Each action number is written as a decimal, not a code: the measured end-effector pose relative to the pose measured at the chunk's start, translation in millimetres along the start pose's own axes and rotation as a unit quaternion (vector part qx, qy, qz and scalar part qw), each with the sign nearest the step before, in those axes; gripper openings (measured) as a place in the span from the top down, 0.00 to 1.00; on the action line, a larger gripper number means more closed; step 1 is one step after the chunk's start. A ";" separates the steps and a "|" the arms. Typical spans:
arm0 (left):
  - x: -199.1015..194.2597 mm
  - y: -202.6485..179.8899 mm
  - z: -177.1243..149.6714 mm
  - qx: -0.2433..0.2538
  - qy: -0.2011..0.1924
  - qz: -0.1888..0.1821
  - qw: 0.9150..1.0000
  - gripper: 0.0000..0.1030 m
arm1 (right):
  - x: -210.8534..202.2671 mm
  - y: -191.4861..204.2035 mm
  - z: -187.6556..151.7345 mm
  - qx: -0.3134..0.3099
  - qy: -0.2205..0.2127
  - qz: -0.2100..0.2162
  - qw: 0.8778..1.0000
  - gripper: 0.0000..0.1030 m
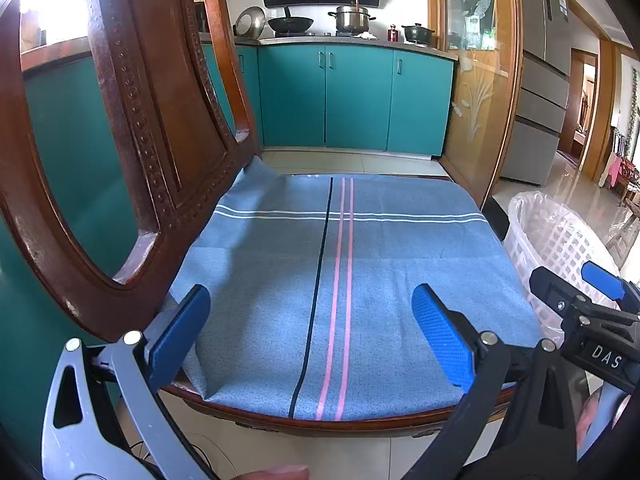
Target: Collect trash
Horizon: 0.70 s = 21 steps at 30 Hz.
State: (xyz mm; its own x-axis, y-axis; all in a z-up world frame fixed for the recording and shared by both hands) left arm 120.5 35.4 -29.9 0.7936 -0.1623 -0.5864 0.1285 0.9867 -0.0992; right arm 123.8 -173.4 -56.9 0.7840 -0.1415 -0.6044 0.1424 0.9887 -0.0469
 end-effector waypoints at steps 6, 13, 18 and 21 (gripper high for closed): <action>-0.5 0.0 0.1 -0.001 -0.001 0.000 1.000 0.03 | 0.1 -0.2 0.0 0.000 0.000 0.000 1.000 0.03; -1.1 -1.2 0.3 0.000 0.000 -0.001 1.000 0.03 | -0.2 0.2 0.0 0.001 0.000 0.000 1.000 0.03; -1.2 -1.6 0.3 0.000 0.000 -0.002 1.000 0.03 | 0.6 -0.2 -0.1 0.000 0.002 0.000 1.000 0.03; -1.9 -2.2 0.1 0.001 0.000 -0.003 1.000 0.03 | 1.5 -1.5 -0.2 0.000 0.002 0.000 1.000 0.03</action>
State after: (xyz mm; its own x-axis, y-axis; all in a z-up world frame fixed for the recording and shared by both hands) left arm 118.8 33.5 -28.4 0.7927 -0.1689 -0.5858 0.1345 0.9856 -0.1021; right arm 124.6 -175.1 -57.9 0.7811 -0.1412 -0.6083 0.1419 0.9888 -0.0474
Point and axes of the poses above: each gripper's, at about its wrist camera, not at the fingertips, and x roughly the way its jaws point, y to its left, z to its top, the point moved 3 cm from there along x, roughly the way its jaws point, and after that the axes turned 11 degrees about -z, right-handed, at the moved point
